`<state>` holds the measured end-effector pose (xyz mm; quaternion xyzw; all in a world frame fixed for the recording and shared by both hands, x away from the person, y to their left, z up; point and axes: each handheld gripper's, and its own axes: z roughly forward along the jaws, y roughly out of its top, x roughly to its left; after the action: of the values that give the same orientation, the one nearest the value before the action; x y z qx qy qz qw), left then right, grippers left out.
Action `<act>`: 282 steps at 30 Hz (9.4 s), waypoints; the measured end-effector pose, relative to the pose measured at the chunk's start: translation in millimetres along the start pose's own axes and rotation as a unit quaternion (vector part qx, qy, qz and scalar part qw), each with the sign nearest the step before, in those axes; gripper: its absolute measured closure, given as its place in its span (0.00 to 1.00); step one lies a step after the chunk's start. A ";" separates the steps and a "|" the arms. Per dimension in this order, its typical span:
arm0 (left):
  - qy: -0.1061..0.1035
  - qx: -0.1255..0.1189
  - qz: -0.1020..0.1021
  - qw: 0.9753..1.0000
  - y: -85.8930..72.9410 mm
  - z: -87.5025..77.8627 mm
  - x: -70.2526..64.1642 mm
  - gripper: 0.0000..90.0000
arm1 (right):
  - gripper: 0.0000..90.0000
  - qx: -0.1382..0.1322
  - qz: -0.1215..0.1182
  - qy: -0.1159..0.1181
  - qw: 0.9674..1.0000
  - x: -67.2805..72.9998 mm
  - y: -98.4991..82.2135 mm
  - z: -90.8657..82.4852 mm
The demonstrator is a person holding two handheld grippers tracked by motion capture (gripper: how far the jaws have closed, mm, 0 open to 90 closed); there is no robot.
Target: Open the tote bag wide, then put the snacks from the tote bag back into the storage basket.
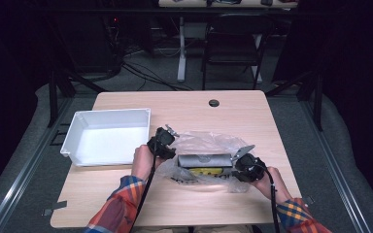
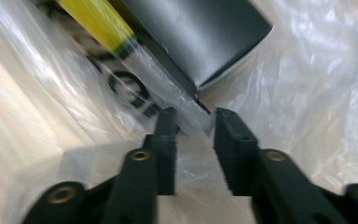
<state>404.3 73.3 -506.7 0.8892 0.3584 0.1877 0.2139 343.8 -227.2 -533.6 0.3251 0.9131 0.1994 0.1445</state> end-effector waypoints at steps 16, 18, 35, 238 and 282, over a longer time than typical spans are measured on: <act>-0.147 -0.046 0.097 0.983 1.4 -24.5 -1.0 0.40 | 0.50 -0.074 0.053 0.009 0.996 -22.0 6.2 -29.8; -0.163 -0.046 0.109 0.980 1.5 -22.7 -0.8 0.39 | 0.50 -0.075 0.059 0.006 0.995 -25.2 6.4 -29.3; -0.209 0.005 0.196 0.958 10.5 -2.9 -3.9 0.41 | 0.27 -0.092 0.106 0.046 0.989 -50.6 -7.5 -28.9; -0.104 -0.060 0.102 0.988 -46.1 -143.2 176.0 0.48 | 0.12 -0.113 0.158 0.045 0.980 -67.0 -38.0 -45.8; -0.129 -0.032 0.036 0.990 -140.3 -80.5 207.3 0.48 | 0.13 -0.106 0.151 0.038 0.982 -65.4 -35.9 -42.3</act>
<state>426.4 333.2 -474.0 0.9111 0.2892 0.0904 0.2795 356.8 -306.8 -504.1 0.4344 0.8321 0.3265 0.1115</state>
